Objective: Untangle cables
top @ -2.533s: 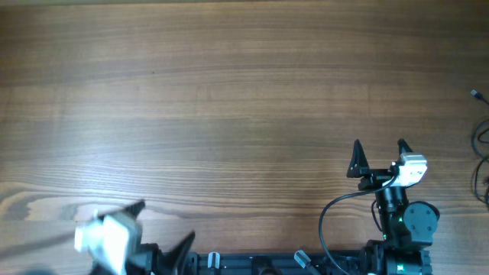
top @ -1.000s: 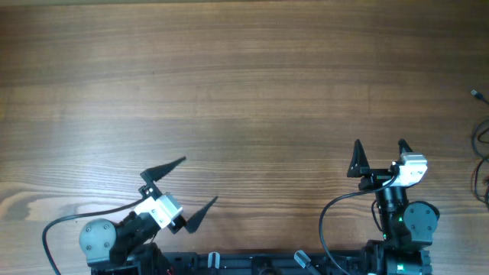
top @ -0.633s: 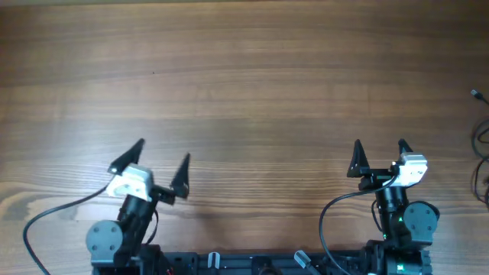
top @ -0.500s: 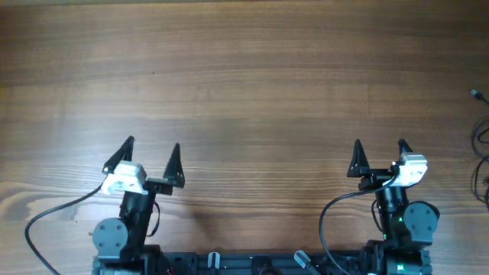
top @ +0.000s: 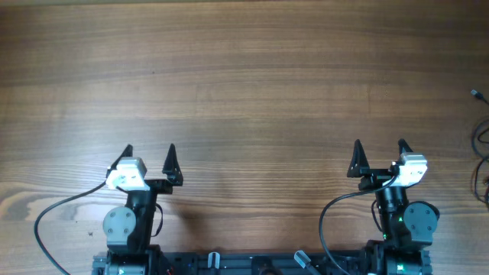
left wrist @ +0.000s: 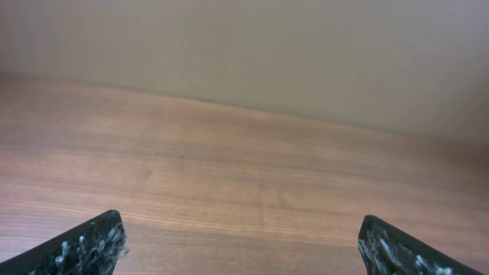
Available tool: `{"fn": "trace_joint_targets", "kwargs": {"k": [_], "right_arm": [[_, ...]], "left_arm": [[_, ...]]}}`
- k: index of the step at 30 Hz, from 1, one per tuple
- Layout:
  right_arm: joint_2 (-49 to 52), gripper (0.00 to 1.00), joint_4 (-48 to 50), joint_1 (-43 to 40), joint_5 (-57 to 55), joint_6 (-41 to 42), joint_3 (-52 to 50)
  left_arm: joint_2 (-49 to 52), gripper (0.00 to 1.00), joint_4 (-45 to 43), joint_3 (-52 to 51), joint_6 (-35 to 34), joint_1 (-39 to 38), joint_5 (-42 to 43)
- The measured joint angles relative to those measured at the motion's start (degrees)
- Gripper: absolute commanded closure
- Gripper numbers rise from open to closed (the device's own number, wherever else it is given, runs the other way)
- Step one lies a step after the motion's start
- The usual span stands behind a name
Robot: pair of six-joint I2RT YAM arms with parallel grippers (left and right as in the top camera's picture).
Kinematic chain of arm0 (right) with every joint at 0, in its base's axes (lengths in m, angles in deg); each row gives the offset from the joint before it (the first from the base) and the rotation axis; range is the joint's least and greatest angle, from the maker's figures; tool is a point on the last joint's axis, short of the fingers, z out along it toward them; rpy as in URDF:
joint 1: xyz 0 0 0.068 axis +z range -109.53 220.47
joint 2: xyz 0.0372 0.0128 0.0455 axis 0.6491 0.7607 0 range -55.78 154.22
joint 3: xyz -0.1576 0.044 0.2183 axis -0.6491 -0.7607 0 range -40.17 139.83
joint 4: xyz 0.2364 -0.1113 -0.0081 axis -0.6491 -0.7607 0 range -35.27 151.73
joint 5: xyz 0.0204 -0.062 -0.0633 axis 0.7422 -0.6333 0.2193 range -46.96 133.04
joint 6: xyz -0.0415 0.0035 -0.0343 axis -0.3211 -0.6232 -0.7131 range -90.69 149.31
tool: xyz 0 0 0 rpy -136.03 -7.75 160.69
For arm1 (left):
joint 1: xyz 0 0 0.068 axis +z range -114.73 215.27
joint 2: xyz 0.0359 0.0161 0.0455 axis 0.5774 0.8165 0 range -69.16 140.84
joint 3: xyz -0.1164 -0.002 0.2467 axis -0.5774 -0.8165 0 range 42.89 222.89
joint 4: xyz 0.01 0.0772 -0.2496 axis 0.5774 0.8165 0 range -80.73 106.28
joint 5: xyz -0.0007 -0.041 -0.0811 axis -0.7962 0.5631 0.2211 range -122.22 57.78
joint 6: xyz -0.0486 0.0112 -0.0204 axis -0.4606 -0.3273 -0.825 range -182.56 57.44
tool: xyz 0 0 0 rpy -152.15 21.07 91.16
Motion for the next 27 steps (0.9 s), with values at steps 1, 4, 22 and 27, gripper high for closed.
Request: {"fn": "trace_joint_targets", "kwargs": {"k": [1,4,22,27], "right_arm": [[0.0,0.0,0.0,0.0,0.0,0.0,0.0],[0.0,0.0,0.0,0.0,0.0,0.0,0.0],[0.0,0.0,0.0,0.0,0.0,0.0,0.0],[0.0,0.0,0.0,0.0,0.0,0.0,0.0]], "left_arm": [[0.0,0.0,0.0,0.0,0.0,0.0,-0.3],[-0.1,0.0,0.0,0.0,0.0,0.0,-0.5],[-0.1,0.0,0.0,0.0,0.0,0.0,-1.0],[-0.1,0.0,0.0,0.0,0.0,0.0,-1.0]]}}
